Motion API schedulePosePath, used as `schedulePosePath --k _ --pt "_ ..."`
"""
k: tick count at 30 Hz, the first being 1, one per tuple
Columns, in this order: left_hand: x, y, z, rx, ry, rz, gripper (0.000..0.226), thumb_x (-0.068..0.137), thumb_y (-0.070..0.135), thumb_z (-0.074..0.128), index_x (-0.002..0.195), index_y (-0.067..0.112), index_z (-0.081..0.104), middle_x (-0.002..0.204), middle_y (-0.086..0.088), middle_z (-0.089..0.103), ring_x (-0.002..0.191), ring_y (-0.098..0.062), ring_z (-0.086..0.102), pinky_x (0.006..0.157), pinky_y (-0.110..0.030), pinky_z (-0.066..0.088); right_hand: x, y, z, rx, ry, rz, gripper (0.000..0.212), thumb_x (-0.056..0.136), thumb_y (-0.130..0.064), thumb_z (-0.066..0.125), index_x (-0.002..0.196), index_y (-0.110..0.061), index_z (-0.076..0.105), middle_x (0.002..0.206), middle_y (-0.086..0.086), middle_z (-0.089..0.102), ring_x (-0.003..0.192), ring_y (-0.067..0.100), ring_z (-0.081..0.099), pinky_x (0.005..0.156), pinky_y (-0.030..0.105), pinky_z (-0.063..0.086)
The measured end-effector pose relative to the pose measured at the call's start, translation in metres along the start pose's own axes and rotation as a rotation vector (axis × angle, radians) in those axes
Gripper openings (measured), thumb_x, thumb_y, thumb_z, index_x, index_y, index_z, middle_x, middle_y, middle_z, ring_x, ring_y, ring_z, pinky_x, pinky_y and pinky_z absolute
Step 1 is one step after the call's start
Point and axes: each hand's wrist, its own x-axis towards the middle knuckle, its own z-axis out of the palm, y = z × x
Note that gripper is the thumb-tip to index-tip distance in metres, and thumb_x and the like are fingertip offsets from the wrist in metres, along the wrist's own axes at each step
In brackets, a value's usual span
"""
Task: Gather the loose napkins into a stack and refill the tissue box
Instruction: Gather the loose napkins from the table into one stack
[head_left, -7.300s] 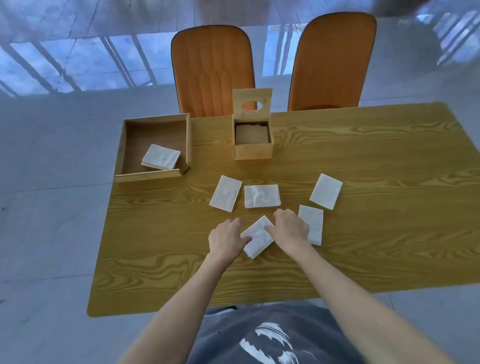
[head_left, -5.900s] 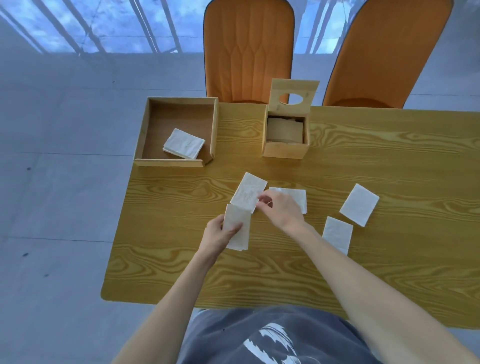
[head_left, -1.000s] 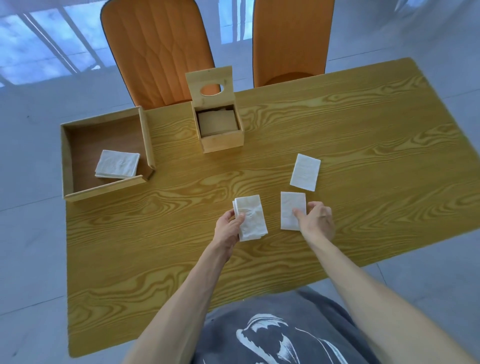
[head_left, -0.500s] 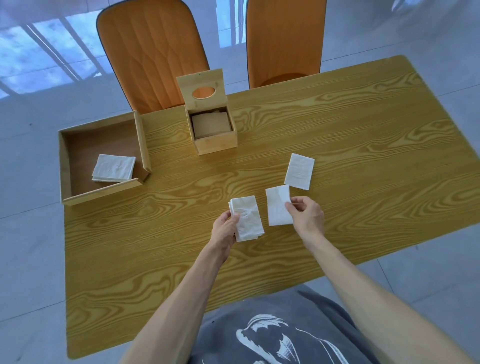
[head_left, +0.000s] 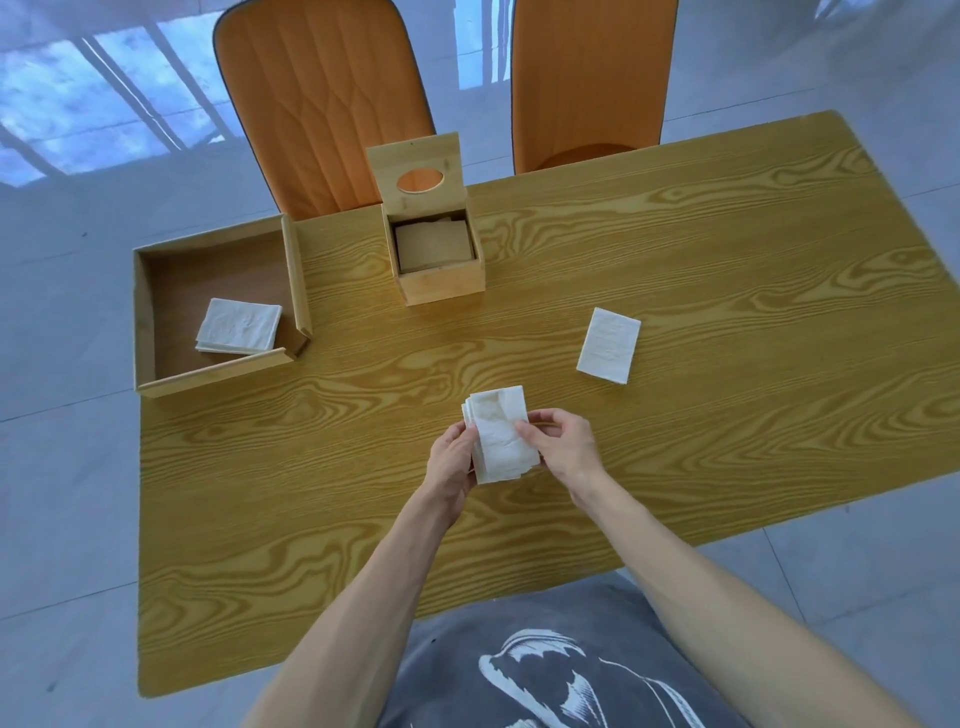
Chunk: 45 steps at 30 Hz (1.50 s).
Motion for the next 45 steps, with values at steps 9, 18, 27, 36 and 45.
schedulePosePath --k 9,18,27,36,45 --pt "0.009 -0.004 0.001 0.052 0.014 0.028 0.043 0.089 0.016 0.071 0.129 0.01 0.057 0.108 -0.013 0.075 0.093 -0.027 0.074 0.079 -0.043 0.06 0.008 -0.008 0.002 -0.475 0.135 -0.116 0.027 0.085 -0.041 0.073 0.099 -0.019 0.07 0.088 -0.011 0.069 0.085 0.01 0.066 0.072 0.028 0.054" --pt "0.025 0.007 0.014 0.054 0.043 0.034 0.032 0.096 0.016 0.061 0.128 0.011 0.055 0.108 -0.01 0.072 0.096 -0.027 0.071 0.089 -0.049 0.058 0.045 -0.04 -0.049 -0.431 0.443 -0.081 0.025 0.094 -0.037 0.062 0.103 -0.016 0.07 0.096 -0.001 0.072 0.091 0.021 0.066 0.074 0.032 0.052" --pt "0.035 0.017 0.02 0.043 0.073 0.039 0.032 0.098 0.019 0.058 0.129 0.01 0.057 0.112 -0.01 0.072 0.098 -0.026 0.071 0.089 -0.05 0.058 0.072 -0.058 -0.069 -0.452 0.564 0.13 0.051 0.092 -0.044 0.063 0.131 -0.012 0.051 0.129 0.011 0.056 0.11 0.031 0.061 0.092 0.043 0.05" --pt "0.037 0.023 0.023 0.033 0.071 0.04 0.034 0.099 0.02 0.058 0.131 0.008 0.057 0.115 -0.01 0.071 0.099 -0.025 0.07 0.091 -0.05 0.056 0.075 -0.056 -0.069 -0.421 0.555 0.181 0.037 0.089 -0.04 0.065 0.114 -0.013 0.061 0.125 0.008 0.052 0.1 0.028 0.061 0.087 0.043 0.053" --pt "0.032 0.021 0.023 0.009 0.045 0.034 0.034 0.099 0.019 0.057 0.132 0.01 0.055 0.112 -0.009 0.071 0.097 -0.024 0.071 0.091 -0.052 0.056 0.064 -0.054 -0.06 -0.306 0.506 0.013 0.032 0.089 -0.024 0.068 0.119 -0.014 0.06 0.103 0.001 0.068 0.088 0.02 0.064 0.076 0.036 0.054"
